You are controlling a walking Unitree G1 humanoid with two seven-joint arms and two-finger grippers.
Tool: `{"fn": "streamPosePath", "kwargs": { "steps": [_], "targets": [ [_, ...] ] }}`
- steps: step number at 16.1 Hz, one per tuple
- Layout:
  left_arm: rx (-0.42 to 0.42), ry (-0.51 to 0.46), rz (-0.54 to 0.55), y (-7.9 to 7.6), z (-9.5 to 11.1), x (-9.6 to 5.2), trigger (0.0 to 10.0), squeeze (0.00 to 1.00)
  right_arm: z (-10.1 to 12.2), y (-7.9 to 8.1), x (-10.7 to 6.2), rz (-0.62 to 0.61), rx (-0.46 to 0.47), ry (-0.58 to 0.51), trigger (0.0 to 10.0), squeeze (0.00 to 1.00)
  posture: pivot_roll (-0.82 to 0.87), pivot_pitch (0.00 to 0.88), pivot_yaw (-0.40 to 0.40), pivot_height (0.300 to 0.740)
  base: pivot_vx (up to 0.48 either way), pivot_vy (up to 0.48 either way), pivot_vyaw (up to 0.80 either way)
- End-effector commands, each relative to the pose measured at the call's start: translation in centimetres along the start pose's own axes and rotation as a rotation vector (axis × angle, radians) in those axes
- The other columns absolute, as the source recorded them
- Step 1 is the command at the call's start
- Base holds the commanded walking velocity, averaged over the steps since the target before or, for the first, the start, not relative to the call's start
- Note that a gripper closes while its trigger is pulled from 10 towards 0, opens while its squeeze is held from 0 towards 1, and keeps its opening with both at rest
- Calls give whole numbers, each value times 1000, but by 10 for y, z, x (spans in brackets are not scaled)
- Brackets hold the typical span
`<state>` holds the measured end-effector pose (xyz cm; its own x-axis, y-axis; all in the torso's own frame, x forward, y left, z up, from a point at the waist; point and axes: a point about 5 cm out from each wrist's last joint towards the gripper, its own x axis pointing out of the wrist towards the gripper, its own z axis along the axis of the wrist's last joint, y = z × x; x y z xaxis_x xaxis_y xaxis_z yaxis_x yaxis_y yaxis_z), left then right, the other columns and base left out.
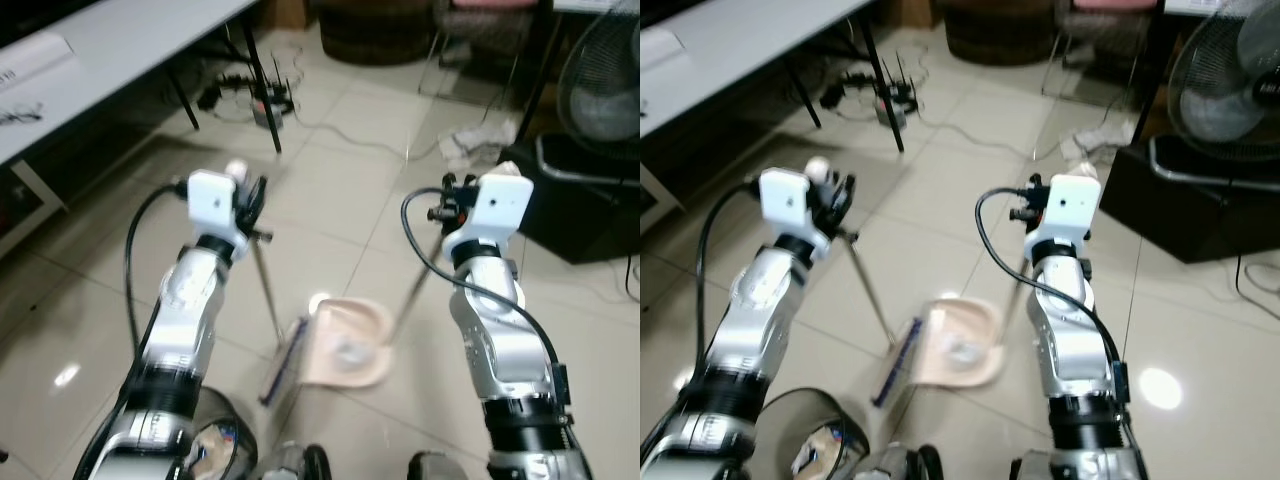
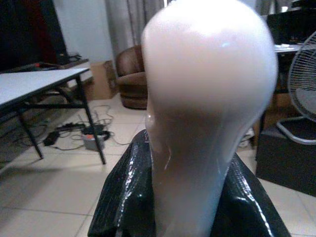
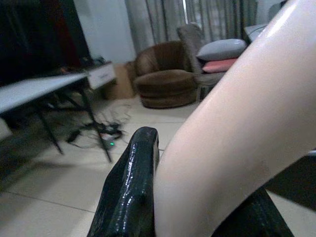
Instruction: Sweep floor
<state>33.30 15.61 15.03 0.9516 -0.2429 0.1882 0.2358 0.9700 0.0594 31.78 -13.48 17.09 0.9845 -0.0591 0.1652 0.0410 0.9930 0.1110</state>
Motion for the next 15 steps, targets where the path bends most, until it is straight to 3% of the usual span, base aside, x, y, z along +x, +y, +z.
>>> {"fn": "streamPosePath", "kwargs": {
  "steps": [1, 8, 15],
  "targets": [
    [24, -16, 14, 3, 8, -4, 10000, 0, 8, 0, -1, 5, 68, -15, 10000, 0, -102, 0, 141, 740, 0, -409, 0],
    [61, 64, 43, 5, -3, -38, 10000, 0, 25, -9, 0, -3, 100, -8, 10000, 0, -89, 0, 132, 740, 0, -410, 0],
    [65, 144, 75, 3, -19, -56, 10000, 0, 44, -12, 3, 19, 92, -26, 10000, 0, -104, 0, 128, 740, 0, -343, 0]
  ]
}}
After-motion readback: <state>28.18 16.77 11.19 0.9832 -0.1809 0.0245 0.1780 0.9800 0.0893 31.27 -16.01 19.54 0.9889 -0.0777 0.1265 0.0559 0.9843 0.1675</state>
